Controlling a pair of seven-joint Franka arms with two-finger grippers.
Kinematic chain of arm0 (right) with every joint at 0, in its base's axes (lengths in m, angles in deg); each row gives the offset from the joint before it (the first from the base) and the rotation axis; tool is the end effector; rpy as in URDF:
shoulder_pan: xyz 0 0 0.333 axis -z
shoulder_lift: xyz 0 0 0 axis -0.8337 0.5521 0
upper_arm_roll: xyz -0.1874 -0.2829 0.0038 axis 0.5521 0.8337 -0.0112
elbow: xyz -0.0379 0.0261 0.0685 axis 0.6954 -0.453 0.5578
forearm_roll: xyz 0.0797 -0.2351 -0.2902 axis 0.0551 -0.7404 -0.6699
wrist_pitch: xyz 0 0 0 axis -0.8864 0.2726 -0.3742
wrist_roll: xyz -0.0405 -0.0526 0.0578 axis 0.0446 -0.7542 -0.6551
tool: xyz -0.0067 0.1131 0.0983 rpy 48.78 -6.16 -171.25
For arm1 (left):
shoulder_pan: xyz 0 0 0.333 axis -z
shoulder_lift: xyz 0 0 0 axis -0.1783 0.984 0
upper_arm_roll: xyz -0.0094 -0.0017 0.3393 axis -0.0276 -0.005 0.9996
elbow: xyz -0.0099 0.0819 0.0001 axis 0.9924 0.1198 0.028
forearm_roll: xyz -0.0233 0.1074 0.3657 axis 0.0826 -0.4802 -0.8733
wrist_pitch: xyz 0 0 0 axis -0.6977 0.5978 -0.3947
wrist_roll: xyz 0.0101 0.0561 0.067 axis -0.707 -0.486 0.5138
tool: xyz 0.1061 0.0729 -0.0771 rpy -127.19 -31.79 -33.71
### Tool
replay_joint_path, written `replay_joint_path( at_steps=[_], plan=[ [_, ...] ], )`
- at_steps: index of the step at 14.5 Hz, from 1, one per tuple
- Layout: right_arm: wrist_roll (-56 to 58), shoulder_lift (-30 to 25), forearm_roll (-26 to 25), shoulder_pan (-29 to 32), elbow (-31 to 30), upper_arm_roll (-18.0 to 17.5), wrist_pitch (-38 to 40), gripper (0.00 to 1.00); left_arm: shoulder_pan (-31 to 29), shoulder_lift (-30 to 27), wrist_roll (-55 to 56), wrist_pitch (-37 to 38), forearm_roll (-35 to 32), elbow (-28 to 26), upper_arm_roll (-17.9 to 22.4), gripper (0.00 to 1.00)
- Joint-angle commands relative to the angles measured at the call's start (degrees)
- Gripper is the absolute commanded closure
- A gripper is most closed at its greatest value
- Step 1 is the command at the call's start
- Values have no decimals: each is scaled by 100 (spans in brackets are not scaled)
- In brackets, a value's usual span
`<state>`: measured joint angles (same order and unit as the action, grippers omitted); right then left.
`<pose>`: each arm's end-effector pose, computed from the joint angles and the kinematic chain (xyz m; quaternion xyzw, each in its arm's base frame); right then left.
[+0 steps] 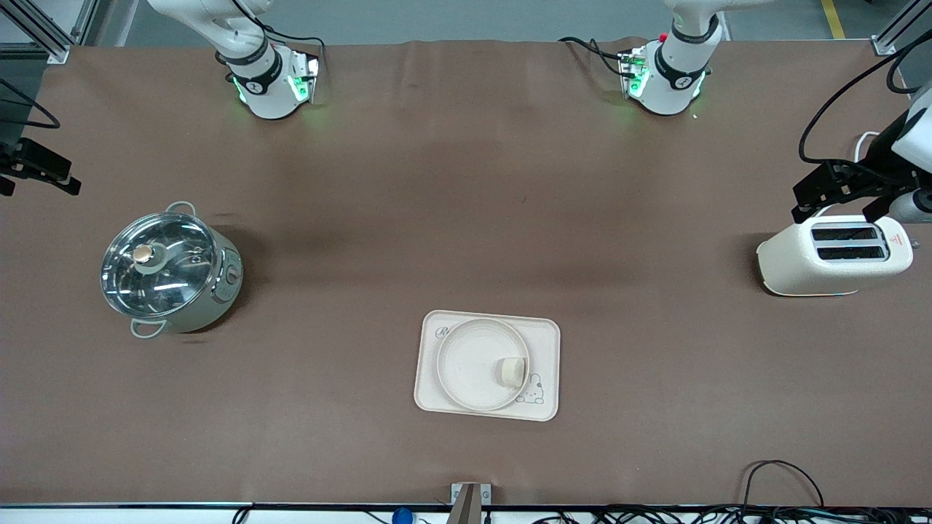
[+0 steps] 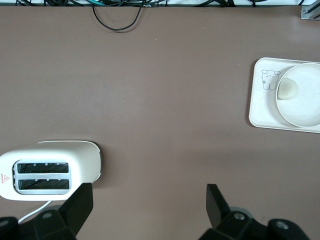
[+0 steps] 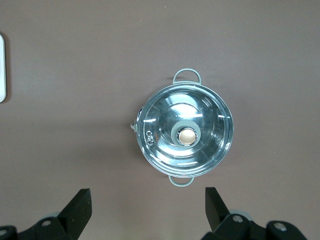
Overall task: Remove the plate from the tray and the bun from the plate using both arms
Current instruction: 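Reach the right gripper toward the white plate on the tray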
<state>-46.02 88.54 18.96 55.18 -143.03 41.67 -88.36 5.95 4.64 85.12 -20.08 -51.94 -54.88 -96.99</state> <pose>0.5301 -0.0593 0.6205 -1.0000 0.0026 0.0044 0.0060 0.5715 -0.0547 0.6310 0.9981 -0.0036 0.0623 0.0012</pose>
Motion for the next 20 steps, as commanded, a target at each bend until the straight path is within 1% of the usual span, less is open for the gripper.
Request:
replay_joint_path(
  at_steps=[1, 4, 6, 7, 8, 9, 10, 12, 13, 15, 17, 19, 20],
  plan=[
    [-86, -41, -122, -19, -61, -2, 4, 0, -34, -58, -122, 15, 16, -10, 0, 0],
    [-112, -41, -104, -36, -52, -11, -5, 0, -34, -49, -105, 15, 25, 25, -8, 0],
    [-147, -41, -8, -98, -52, -20, 4, 0, -43, -49, -78, 15, 24, 25, -8, 0],
    [-148, -24, 193, -159, -61, -20, -14, 0, -26, -49, -35, 23, 24, 25, -8, 0],
    [-191, 55, 525, -203, -69, -20, -84, 0, -26, -49, -43, 24, 42, 25, -8, 0],
    [-348, 273, 816, -256, -52, -20, -189, 0, -34, -49, -60, 24, 59, 25, -8, 0],
    [-593, 519, 1036, -413, -61, -20, -520, 0, -34, -49, -78, 24, 60, 25, -8, 0],
    [-963, 1046, 1108, -878, -43, -20, -1171, 0, -34, -49, -78, 24, 60, 25, -8, 0],
    [-1156, 1275, 1239, -1098, -43, -20, -1540, 0, -34, -49, -87, 24, 60, 25, -8, 0],
    [-1596, 1881, 1661, -1502, 1, -20, -2016, 0, -34, -49, -87, 24, 60, 16, -8, 0],
    [-2131, 2434, 1986, -1968, 18, -20, -2691, 0, -34, -49, -87, 24, 60, 25, -8, 0],
    [-2475, 3032, 2346, -2284, 298, -46, -3115, 0, -34, -49, -96, 24, 60, 25, -8, 0],
    [-2598, 3400, 2470, -2504, 596, -46, -3204, 0, -34, -49, -96, 24, 60, 16, -8, 0]
  ],
)
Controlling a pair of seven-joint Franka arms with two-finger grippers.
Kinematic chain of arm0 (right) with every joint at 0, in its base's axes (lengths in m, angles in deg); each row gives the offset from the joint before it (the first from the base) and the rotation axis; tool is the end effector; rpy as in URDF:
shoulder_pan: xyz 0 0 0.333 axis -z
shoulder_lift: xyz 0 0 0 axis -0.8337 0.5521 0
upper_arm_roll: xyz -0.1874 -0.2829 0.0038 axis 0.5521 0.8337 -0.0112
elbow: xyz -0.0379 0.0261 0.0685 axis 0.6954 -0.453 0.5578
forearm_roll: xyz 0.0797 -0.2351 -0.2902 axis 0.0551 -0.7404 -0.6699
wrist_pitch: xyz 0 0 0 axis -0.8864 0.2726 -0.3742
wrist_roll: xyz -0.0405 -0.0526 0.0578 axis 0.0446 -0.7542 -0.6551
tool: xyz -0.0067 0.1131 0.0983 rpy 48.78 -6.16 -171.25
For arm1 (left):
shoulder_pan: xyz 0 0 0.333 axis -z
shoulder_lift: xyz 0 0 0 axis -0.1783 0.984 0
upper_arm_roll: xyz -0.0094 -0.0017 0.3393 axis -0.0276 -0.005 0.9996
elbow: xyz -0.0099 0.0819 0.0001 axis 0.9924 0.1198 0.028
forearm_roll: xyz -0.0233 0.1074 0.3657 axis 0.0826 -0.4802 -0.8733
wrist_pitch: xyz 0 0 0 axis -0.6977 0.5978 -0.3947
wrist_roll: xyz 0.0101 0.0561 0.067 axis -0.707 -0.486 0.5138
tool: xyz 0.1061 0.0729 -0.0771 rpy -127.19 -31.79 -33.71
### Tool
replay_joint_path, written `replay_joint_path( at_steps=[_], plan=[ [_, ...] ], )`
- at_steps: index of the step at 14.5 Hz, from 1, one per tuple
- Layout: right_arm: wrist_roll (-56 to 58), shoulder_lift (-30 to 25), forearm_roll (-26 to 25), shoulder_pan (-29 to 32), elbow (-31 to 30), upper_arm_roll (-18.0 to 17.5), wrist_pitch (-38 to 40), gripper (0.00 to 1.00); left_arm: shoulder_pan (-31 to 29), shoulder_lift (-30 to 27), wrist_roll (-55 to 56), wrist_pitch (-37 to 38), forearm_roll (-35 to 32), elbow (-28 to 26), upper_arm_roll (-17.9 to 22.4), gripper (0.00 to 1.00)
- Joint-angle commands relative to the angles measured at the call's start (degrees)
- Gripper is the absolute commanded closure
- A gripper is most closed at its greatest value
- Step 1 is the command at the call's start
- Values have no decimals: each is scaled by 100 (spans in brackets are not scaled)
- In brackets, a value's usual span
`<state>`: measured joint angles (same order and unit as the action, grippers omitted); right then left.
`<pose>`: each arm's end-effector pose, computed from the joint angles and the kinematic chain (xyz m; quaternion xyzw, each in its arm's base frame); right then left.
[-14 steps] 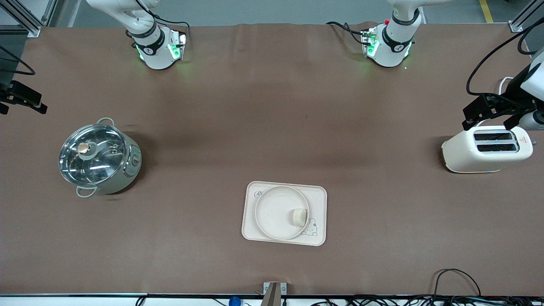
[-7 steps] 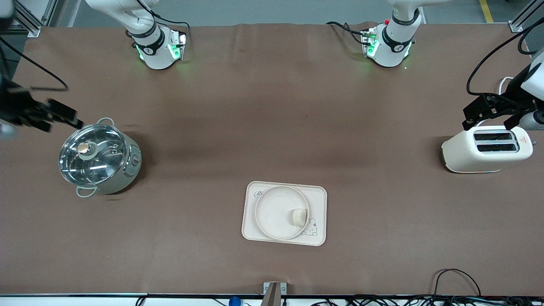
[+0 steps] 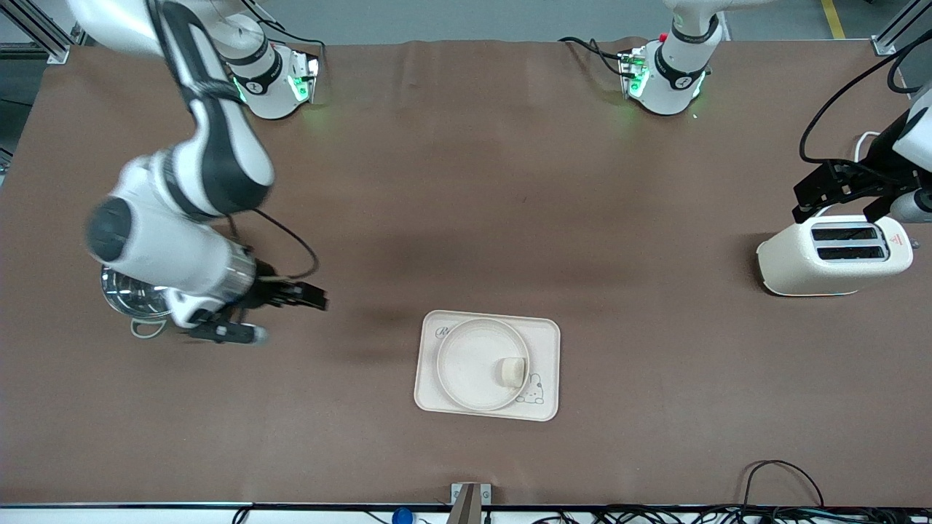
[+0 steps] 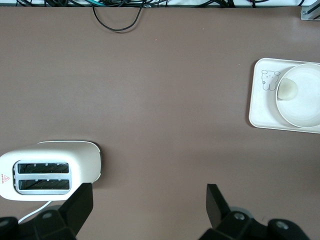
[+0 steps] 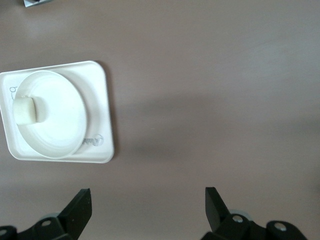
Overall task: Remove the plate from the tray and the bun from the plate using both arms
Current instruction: 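Lower the right gripper and grasp the plate rim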
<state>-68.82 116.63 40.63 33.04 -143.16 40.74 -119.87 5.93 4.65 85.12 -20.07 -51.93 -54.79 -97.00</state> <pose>0.6557 0.2425 0.3690 -0.9858 0.0810 0.0163 0.1460 0.5716 -0.0546 0.6316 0.9980 -0.0035 0.0629 0.0014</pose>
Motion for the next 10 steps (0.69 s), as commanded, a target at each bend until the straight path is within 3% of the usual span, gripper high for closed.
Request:
replay_joint_path(
  at_steps=[1, 3, 6, 10],
  plan=[
    [-537, 961, 365, -405, 986, 37, -61, 0, -32, -49, -96, 23, 59, 7, -8, 0],
    [-1109, 1647, 427, -643, 1646, 20, -419, 0, -23, -49, -87, 23, 68, -2, -8, 0],
    [-1348, 2360, 436, -802, 1859, -252, -1614, 0, -32, -40, -87, 32, 51, -2, -8, 0],
    [-1489, 3117, 436, -819, 2465, -420, -2012, 4, -32, -40, -87, 41, 24, 16, -8, 0]
  ],
)
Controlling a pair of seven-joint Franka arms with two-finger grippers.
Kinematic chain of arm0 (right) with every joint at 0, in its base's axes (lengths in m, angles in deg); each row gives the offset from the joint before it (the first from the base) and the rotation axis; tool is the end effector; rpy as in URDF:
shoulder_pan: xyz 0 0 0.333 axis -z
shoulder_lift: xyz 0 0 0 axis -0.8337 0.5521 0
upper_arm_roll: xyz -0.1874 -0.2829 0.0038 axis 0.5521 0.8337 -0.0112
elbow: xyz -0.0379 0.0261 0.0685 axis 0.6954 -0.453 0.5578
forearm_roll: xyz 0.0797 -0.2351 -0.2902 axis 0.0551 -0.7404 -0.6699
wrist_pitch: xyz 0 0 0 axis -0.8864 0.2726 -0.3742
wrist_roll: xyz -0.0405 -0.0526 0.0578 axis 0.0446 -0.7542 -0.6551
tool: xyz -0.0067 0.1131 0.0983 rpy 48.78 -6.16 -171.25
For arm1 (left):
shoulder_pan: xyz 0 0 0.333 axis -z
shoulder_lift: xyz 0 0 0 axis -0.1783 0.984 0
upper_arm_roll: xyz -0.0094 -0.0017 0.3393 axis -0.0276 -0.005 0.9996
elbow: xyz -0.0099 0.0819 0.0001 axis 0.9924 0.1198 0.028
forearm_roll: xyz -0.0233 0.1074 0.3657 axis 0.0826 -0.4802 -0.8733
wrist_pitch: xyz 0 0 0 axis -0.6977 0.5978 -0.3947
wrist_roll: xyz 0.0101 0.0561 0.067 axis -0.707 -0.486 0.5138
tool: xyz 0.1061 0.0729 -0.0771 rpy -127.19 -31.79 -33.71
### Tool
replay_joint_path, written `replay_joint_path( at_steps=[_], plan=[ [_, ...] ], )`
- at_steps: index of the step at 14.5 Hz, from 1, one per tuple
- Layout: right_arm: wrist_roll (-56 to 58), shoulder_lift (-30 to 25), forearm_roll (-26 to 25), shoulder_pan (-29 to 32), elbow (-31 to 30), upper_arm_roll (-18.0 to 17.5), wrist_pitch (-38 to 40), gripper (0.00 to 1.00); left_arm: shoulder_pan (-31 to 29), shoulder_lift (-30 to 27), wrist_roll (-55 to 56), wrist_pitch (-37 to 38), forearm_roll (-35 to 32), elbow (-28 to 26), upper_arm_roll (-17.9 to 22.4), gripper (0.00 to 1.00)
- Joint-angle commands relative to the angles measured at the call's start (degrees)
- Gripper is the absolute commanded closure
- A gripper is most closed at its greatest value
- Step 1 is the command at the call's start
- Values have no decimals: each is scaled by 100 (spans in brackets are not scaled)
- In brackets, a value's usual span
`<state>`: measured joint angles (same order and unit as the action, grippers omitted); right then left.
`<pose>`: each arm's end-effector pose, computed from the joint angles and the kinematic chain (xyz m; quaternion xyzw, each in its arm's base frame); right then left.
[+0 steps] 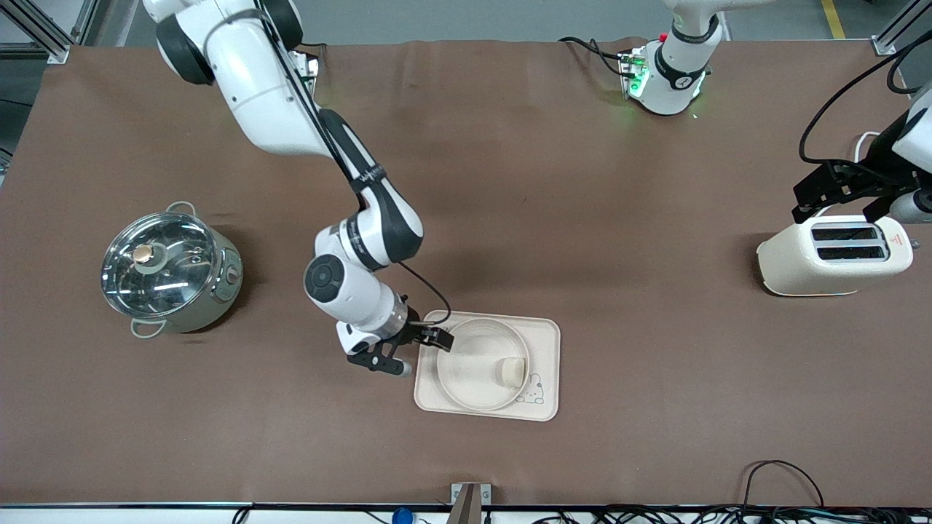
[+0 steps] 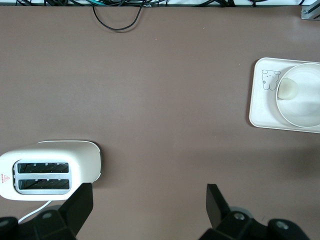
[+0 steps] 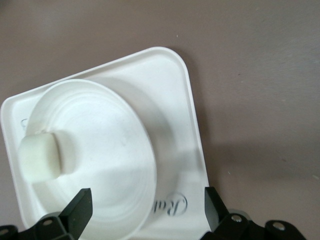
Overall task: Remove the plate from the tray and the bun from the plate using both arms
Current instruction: 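Lower the right gripper and grasp the plate rim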
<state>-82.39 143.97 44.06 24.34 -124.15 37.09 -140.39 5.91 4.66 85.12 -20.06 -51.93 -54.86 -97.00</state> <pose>0.6909 0.4126 0.2015 -0.9704 0.1438 -0.0400 0.1898 0.5716 -0.0544 0.6309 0.9981 -0.0033 0.0621 0.0013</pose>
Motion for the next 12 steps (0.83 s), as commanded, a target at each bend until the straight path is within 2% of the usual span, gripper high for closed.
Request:
replay_joint_path(
  at_steps=[1, 2, 4, 7, 9, 12],
  plan=[
    [-123, 470, 84, 50, 644, -54, 31, 9, -30, -50, -87, 109, 42, 23, -8, 0],
    [-114, 541, 84, 59, 688, -54, -4, 17, -39, -59, -87, 249, 42, 23, -8, 0],
    [-61, 664, 84, 59, 697, -63, -259, 52, -187, -86, -105, 382, -2, 23, 1, 0],
    [-70, 752, 93, 59, 698, -106, -400, 95, -293, -77, -114, 435, -2, 32, -8, 0],
    [-61, 753, 93, 94, 706, -115, -400, 100, -285, -68, -96, 435, 7, 32, -25, 0],
    [201, 534, 136, 392, 663, -448, -348, 100, -267, -77, -87, 435, -2, 32, -60, 0]
  ],
)
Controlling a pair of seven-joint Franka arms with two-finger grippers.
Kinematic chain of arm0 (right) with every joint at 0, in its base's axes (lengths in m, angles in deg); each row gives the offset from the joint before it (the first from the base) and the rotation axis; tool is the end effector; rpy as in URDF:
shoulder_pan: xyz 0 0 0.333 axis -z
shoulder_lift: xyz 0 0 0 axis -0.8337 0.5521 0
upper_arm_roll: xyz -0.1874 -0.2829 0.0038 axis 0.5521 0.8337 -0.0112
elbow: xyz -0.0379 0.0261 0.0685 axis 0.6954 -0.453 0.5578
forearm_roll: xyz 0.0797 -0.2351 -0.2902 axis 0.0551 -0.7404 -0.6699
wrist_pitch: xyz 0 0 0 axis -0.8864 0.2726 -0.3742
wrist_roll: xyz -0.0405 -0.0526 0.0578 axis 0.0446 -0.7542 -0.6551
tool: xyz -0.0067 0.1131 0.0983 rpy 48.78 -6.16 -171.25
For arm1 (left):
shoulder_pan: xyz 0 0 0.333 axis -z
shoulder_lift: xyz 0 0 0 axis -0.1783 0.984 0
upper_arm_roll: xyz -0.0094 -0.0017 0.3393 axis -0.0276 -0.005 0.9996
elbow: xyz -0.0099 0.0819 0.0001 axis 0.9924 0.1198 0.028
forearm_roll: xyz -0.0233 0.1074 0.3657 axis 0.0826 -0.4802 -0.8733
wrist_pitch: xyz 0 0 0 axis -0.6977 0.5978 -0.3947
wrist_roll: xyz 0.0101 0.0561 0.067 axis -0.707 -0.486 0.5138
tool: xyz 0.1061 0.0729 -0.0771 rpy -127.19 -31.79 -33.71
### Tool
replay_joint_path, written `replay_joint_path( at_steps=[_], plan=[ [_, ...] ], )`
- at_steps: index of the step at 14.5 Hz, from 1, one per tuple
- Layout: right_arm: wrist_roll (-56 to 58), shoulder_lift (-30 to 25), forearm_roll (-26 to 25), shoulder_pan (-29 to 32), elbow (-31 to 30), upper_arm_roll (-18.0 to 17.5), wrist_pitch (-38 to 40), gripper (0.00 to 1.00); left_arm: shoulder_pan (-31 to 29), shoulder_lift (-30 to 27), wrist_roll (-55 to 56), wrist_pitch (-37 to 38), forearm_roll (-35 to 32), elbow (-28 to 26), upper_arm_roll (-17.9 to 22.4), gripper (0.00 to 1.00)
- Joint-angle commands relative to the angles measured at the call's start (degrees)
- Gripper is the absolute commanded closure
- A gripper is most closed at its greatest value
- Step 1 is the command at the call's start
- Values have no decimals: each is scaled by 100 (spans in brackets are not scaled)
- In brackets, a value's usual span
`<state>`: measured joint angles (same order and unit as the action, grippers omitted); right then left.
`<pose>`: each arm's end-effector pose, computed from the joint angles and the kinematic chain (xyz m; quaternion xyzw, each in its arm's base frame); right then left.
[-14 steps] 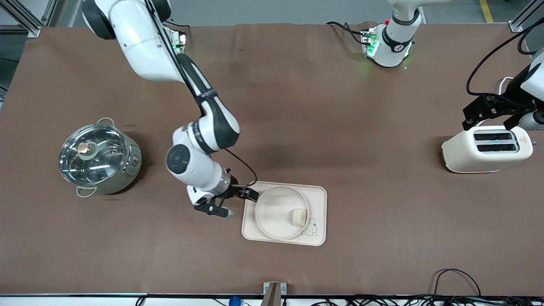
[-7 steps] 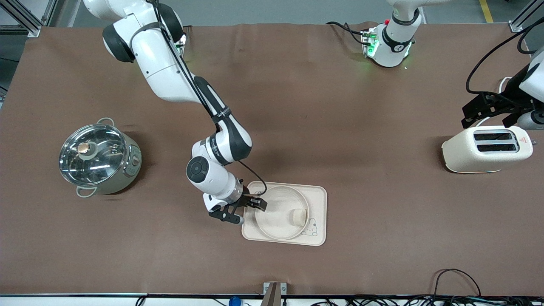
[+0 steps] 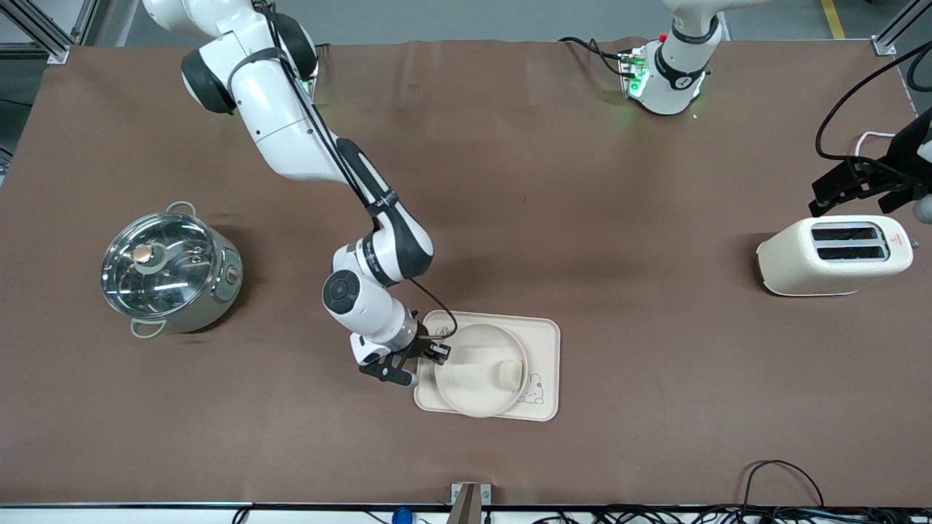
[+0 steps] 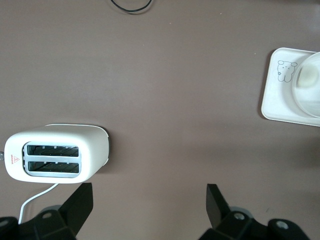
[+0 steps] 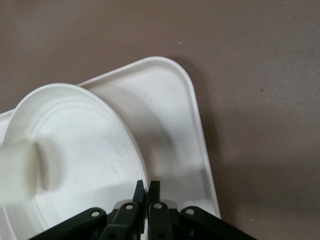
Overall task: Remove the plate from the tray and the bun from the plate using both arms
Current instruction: 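Lift the plate off the tray and set it down beyond the tray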
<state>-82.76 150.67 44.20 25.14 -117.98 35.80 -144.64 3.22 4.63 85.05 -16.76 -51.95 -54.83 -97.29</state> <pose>0.7081 0.4199 0.1666 -0.9640 0.1540 -0.0636 0.2074 0.5651 -0.0298 0.6256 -0.9993 -0.0172 -0.0340 0.0024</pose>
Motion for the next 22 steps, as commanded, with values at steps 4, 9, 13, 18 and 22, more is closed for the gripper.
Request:
replay_joint_path(
  at_steps=[4, 9, 13, 18, 22],
  plan=[
    [889, -1066, 106, 393, -970, -611, 148, 100, 29, -47, -45, 105, 25, 28, -40, 0],
    [1092, -2649, 115, 357, -3747, -1171, -1071, 100, 29, -47, -89, 105, 17, 28, -40, 0],
    [1083, -2985, 115, 366, -5042, -1673, -2179, 100, 20, -65, -89, 105, -1, 28, -40, 0],
    [1180, -2950, 115, 296, -5194, -1718, -2313, 99, 37, -73, -36, 245, 25, -7, -145, 0],
    [1128, -2959, 115, 278, -5211, -1718, -2313, 4, 20, -73, -97, 500, 25, -25, -172, 0]
  ],
)
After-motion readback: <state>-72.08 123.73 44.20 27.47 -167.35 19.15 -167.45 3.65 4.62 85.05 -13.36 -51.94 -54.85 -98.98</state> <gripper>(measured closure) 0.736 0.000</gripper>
